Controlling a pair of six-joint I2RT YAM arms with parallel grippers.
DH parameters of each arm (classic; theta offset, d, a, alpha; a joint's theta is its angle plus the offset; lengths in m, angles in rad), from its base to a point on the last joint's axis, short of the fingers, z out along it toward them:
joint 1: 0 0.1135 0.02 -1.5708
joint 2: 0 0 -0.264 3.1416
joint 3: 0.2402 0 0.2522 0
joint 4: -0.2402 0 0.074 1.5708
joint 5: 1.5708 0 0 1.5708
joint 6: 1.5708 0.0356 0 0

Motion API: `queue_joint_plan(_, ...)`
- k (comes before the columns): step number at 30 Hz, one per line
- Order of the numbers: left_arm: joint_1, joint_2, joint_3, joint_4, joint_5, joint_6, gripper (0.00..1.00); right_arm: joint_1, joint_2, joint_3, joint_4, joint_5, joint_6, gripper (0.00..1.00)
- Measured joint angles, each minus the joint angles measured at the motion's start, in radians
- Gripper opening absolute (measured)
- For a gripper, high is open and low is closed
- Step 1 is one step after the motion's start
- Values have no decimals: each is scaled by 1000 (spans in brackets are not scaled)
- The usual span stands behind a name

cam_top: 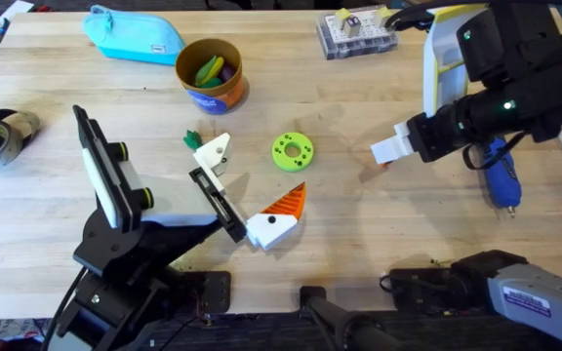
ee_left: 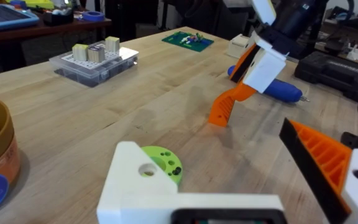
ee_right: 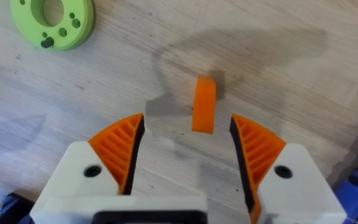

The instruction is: Pick up the gripper from the table and insert it into the empty holder that is missing its gripper. Then pick up a screw, insert it into the mounting hole, and use the screwdriver to tighten it. Finally, clean up the table by picking up the vegetable and placing it into the bucket.

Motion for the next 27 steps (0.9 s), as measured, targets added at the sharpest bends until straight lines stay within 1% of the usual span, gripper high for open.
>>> queue_joint_plan(6, 0, 3, 4, 0, 1, 1, 995, -1, 1, 0, -10, 1, -1, 836)
queue_joint_plan(10, 0, 3, 4, 0, 1, 1, 995, -6, 1, 0, -47, 2, 2, 836)
queue_joint_plan(18, 0, 3, 4, 0, 1, 1, 995, -13, 5, 0, -11, 2, 85, 836)
queue_joint_plan(22, 0, 3, 4, 0, 1, 1, 995, -34, 37, 0, 7, 2, 105, 836)
queue_joint_plan(27, 0, 3, 4, 0, 1, 1, 995, -59, 113, 0, 11, 2, 121, 836)
